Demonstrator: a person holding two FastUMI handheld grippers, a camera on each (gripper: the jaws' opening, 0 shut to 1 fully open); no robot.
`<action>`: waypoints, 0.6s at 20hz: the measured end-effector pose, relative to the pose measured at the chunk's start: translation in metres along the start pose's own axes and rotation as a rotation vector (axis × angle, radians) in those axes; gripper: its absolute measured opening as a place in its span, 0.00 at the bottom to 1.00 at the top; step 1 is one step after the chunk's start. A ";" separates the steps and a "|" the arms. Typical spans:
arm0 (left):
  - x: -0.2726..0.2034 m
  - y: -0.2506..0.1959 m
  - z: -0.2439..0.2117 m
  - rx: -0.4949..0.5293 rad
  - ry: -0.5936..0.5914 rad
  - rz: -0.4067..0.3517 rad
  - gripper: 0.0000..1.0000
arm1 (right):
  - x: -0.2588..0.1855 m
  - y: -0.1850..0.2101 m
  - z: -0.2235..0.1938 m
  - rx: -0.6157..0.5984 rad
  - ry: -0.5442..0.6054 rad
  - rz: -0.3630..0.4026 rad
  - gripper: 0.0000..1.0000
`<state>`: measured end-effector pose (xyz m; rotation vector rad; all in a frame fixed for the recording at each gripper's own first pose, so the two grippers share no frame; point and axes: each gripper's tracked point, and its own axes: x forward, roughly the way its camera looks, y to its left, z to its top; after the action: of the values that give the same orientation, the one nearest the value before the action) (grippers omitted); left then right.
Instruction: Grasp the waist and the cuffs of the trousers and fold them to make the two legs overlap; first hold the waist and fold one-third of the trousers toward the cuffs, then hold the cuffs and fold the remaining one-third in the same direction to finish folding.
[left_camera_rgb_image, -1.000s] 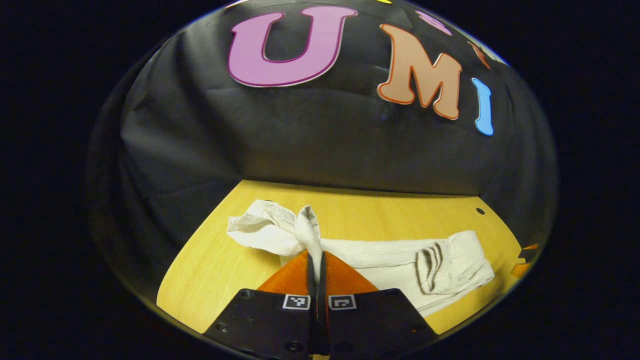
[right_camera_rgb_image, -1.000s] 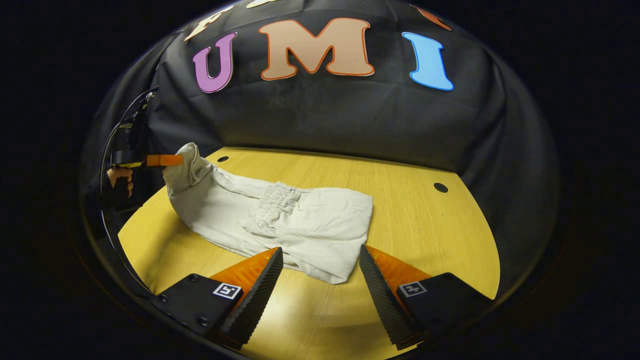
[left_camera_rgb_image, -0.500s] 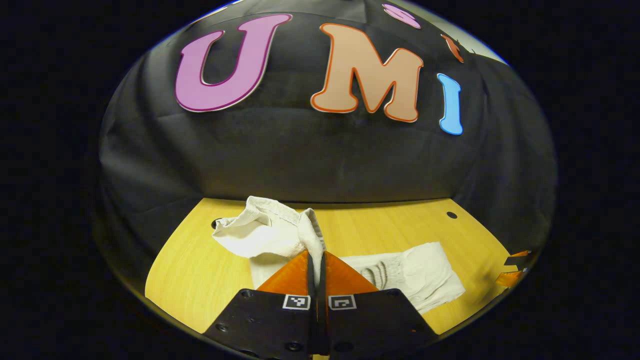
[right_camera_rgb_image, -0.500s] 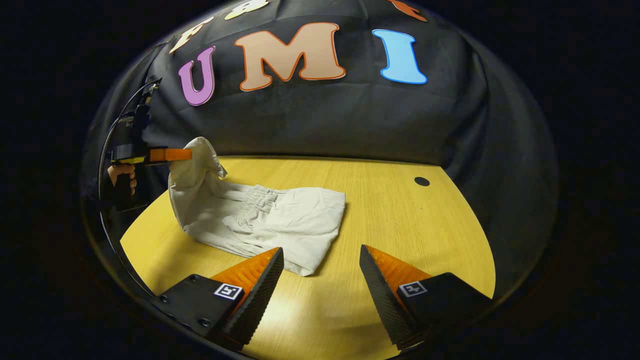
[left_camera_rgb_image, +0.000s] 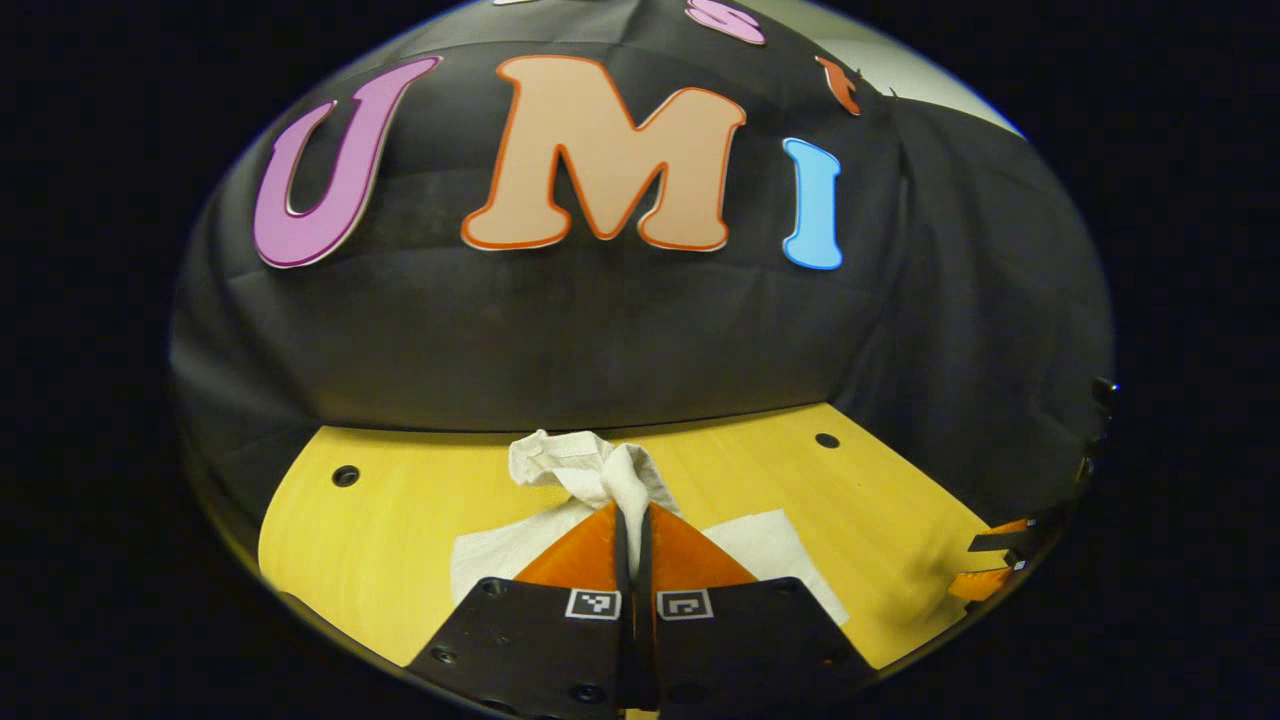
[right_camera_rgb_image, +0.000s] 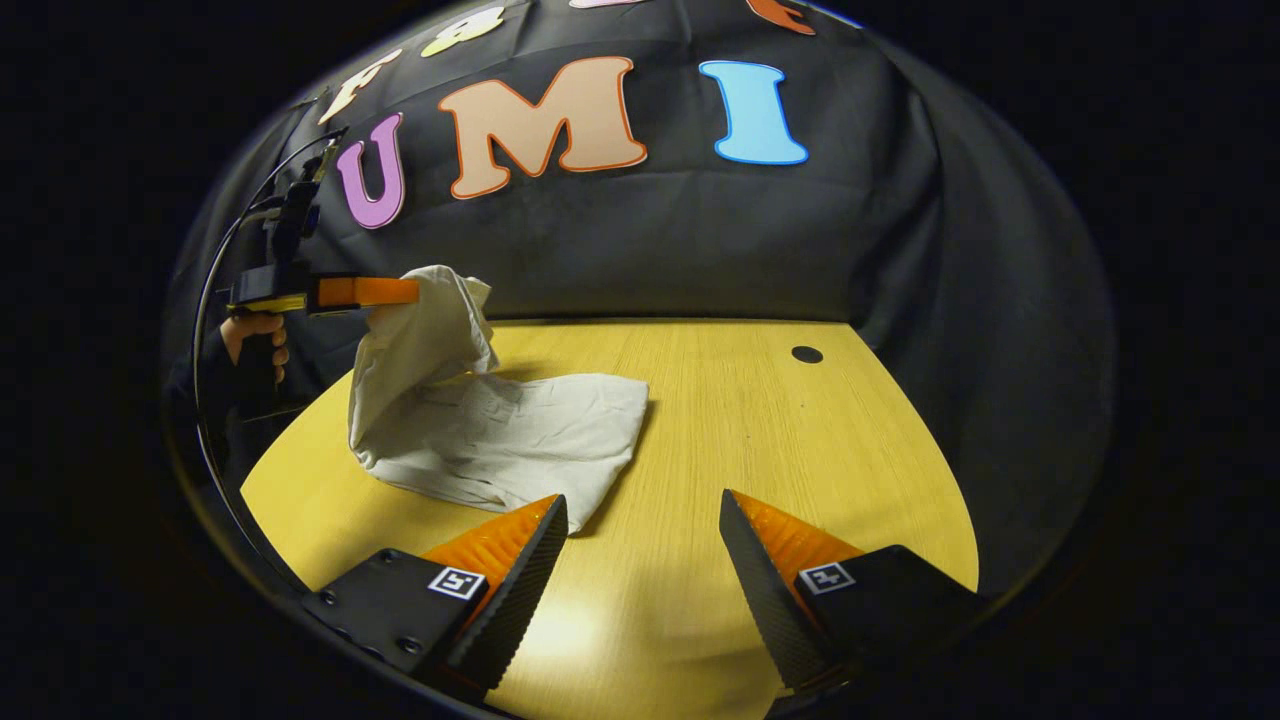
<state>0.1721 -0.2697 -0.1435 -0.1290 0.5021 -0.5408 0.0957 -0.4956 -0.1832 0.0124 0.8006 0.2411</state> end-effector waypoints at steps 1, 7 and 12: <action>0.006 -0.014 -0.002 0.000 0.003 -0.021 0.00 | -0.001 -0.004 -0.002 0.004 0.001 -0.002 0.96; 0.030 -0.076 -0.035 0.001 0.060 -0.107 0.00 | -0.010 -0.023 -0.003 0.022 -0.002 -0.011 0.94; 0.027 -0.104 -0.103 0.057 0.158 -0.119 0.01 | -0.012 -0.032 0.000 0.024 -0.007 0.010 0.98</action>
<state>0.0939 -0.3717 -0.2191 -0.0621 0.6351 -0.6848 0.0947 -0.5296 -0.1782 0.0393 0.7970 0.2407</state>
